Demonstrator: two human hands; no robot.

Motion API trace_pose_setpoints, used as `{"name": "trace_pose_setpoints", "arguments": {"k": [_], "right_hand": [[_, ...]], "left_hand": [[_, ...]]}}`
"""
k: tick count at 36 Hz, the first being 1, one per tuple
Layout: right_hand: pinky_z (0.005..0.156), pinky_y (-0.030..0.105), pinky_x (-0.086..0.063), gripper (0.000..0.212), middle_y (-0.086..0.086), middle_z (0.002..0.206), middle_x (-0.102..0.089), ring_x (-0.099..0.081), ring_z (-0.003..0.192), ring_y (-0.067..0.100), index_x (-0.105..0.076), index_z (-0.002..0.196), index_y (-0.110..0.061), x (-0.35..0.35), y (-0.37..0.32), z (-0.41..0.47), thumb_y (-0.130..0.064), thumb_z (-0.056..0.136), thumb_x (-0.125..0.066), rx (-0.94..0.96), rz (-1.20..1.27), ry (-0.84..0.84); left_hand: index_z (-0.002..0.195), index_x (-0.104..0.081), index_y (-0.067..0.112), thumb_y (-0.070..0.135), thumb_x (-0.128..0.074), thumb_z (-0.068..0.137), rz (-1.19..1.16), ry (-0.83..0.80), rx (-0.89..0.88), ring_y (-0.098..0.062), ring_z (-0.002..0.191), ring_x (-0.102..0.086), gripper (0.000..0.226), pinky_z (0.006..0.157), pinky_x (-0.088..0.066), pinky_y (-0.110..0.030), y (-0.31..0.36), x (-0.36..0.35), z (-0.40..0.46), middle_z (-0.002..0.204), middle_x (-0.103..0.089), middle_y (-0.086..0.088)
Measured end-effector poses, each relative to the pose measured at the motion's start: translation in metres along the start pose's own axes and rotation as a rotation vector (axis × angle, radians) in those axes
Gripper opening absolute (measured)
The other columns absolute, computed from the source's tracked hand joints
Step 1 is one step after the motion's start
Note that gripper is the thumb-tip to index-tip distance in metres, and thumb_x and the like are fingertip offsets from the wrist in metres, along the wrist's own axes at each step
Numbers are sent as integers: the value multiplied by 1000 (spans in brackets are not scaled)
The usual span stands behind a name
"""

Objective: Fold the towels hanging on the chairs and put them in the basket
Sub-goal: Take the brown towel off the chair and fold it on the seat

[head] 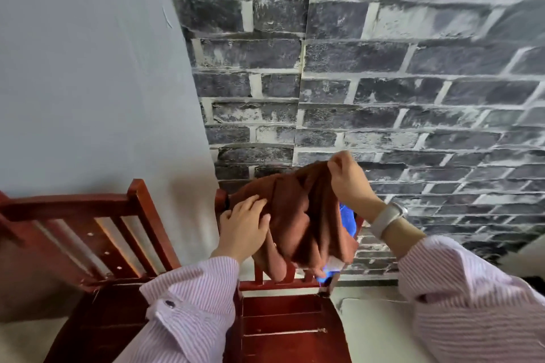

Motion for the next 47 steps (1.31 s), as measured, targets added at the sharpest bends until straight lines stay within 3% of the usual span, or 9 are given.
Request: {"name": "trace_pose_setpoints", "arguments": {"k": [7, 13, 17, 20, 27, 30, 33, 39, 47], "right_hand": [[60, 7, -33, 16, -8, 69, -40, -40, 58, -7, -43, 80, -10, 57, -34, -15, -1, 93, -41, 182, 334, 375], [55, 12, -31, 12, -7, 65, -42, -37, 53, -4, -49, 79, -9, 16, -14, -61, -6, 91, -50, 116, 276, -240], [56, 12, -31, 11, -16, 58, -48, -39, 55, -2, -49, 76, -14, -6, 9, -100, -13, 87, -51, -8, 453, -556], [59, 17, -41, 8, -9, 68, -59, -53, 60, 5, -52, 81, -10, -22, 26, -119, -17, 86, -54, -158, 502, -778], [85, 26, -41, 28, 3, 106, -61, -56, 99, 20, -58, 114, -13, -6, 60, -75, -6, 88, -50, -69, -69, -36], [105, 43, -30, 58, -1, 146, -33, -29, 134, 23, -30, 141, -26, -15, 69, -54, -20, 88, -52, 18, -432, -159], [104, 46, -29, 71, -8, 151, -20, -20, 137, 20, -11, 145, -33, -30, 72, -37, -32, 88, -53, 37, -591, -280], [93, 45, -43, 52, 16, 127, -39, -39, 114, 38, -40, 133, -18, -46, 82, -19, -11, 83, -52, 37, -669, -206], [87, 42, -42, 29, 19, 105, -53, -49, 102, 39, -58, 107, -5, -47, 82, -47, -6, 78, -53, 108, -465, -98]], "left_hand": [[130, -45, 28, 38, -31, 96, -16, -40, -13, -19, 130, -36, 38, 108, -27, -48, 7, 10, 10, 142, -40, 6], [133, -39, 23, 30, -62, 83, -227, 155, -168, -20, 130, -36, 55, 106, -29, -41, 17, 25, 1, 142, -38, 2], [144, -15, 39, 37, -60, 85, -38, -80, -332, -23, 142, -8, 74, 111, -16, -45, 24, 5, -4, 156, -6, 4], [131, -45, 37, 19, -55, 86, 85, -113, -329, -26, 142, -3, 50, 111, -11, -46, 21, -5, -2, 155, -9, 4], [106, -69, 23, -8, -48, 76, -6, 4, -325, -28, 140, -13, 48, 113, -15, -45, 22, -8, -9, 146, -35, -1], [102, -71, 20, -11, -48, 73, -48, 62, -352, -25, 138, -21, 49, 113, -22, -43, 12, -1, -18, 141, -43, 0], [102, -71, 17, -15, -47, 71, -119, 137, -335, -19, 130, -31, 50, 111, -19, -25, 2, 17, -23, 131, -54, 3], [101, -68, 11, -4, -41, 65, -422, 491, -133, -16, 100, -56, 47, 92, -42, -27, -13, 67, -31, 106, -66, -2], [102, -69, 22, 0, -46, 80, -173, -344, -187, -16, 98, -63, 39, 90, -47, -26, 8, 16, -53, 105, -69, 3]]}}
Point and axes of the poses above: each hand's wrist, its own z-axis towards the middle knuckle, its own x-axis out of the back of the hand, y = z × x, the point moved 5 cm from there along z, towards the middle knuckle
